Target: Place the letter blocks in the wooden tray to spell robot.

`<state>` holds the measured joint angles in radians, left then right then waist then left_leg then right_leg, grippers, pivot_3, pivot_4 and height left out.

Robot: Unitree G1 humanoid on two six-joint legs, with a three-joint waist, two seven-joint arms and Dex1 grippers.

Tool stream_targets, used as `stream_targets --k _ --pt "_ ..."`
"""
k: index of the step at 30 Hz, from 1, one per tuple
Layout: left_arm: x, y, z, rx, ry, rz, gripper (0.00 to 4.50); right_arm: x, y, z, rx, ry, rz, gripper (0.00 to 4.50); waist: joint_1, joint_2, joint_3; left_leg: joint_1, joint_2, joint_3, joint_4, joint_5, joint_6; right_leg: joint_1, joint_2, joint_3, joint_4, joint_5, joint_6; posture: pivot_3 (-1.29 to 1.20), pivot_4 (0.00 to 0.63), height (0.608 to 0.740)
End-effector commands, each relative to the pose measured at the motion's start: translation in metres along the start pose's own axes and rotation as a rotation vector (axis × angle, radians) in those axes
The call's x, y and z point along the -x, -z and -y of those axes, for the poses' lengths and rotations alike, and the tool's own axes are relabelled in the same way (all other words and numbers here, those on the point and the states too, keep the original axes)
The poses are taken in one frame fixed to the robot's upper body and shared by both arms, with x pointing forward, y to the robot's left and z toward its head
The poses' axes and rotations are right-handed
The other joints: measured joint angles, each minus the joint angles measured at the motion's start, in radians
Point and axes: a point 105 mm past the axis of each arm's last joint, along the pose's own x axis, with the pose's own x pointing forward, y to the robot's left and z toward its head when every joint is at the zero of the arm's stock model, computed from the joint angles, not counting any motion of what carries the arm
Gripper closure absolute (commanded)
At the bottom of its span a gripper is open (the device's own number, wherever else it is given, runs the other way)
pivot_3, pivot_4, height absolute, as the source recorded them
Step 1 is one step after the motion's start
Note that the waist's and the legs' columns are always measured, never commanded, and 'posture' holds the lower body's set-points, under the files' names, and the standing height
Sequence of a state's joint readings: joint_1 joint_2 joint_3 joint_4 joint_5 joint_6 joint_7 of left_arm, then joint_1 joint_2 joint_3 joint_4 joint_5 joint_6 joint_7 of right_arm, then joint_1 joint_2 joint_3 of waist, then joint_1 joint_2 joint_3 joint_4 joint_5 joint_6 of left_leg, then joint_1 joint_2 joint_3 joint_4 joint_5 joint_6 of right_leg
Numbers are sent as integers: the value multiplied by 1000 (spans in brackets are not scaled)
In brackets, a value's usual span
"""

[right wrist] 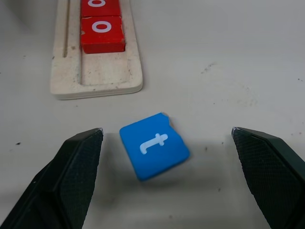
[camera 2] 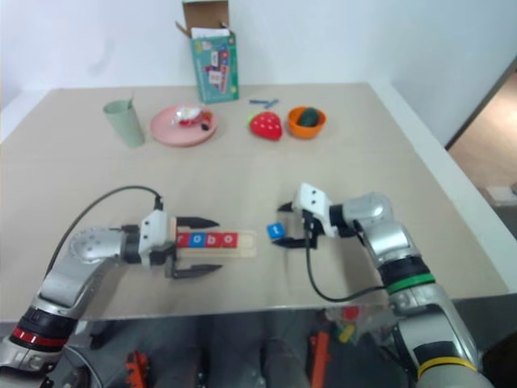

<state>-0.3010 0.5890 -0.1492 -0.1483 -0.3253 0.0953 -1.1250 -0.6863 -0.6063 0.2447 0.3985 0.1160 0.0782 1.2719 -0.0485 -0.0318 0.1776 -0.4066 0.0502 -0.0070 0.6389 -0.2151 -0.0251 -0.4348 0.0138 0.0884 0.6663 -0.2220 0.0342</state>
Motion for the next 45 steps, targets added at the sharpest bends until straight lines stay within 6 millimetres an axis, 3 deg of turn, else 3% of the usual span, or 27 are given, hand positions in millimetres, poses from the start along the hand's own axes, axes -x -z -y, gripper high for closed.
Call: stream_targets --k 1,9,24,28,30,32,34,45 --pt "3 -9 -1 -36 -17 14 0 0 -4 2 29 -15 0 265 0 0 0 0 0 0 0 0 0 0 0 0 0 0 0 0 150 740" --pt "4 -7 0 -29 -23 8 0 1 7 -4 20 -37 -21 265 0 0 0 0 0 0 0 0 0 0 0 0 0 0 0 0 150 740" --pt "6 -3 -1 -27 -19 -1 0 -4 0 -1 -24 -26 28 265 0 0 0 1 0 0 1 0 0 0 0 0 1 0 0 0 150 740" --pt "5 -3 -1 -27 -18 1 0 -2 4 4 -31 3 15 1469 0 0 0 1 0 0 1 0 0 1 0 0 1 0 0 0 150 740" --pt "5 -3 -2 -27 -17 1 0 0 6 5 -41 5 8 1728 0 0 0 1 0 0 1 0 0 1 0 0 1 1 0 0 150 740" --pt "4 -3 -2 -29 -14 1 0 2 7 4 -46 -5 5 2463 0 0 0 1 0 0 1 0 0 2 0 0 1 1 0 0 150 740" --pt "4 -2 -2 -30 -12 1 0 2 7 4 -49 -6 4 2928 0 0 0 1 0 0 2 0 0 2 0 0 1 1 0 0 150 740" --pt "3 -1 -2 -29 -10 4 0 2 4 5 -56 -3 13 2943 0 0 0 2 0 0 2 0 0 2 0 0 1 1 0 0 150 740"
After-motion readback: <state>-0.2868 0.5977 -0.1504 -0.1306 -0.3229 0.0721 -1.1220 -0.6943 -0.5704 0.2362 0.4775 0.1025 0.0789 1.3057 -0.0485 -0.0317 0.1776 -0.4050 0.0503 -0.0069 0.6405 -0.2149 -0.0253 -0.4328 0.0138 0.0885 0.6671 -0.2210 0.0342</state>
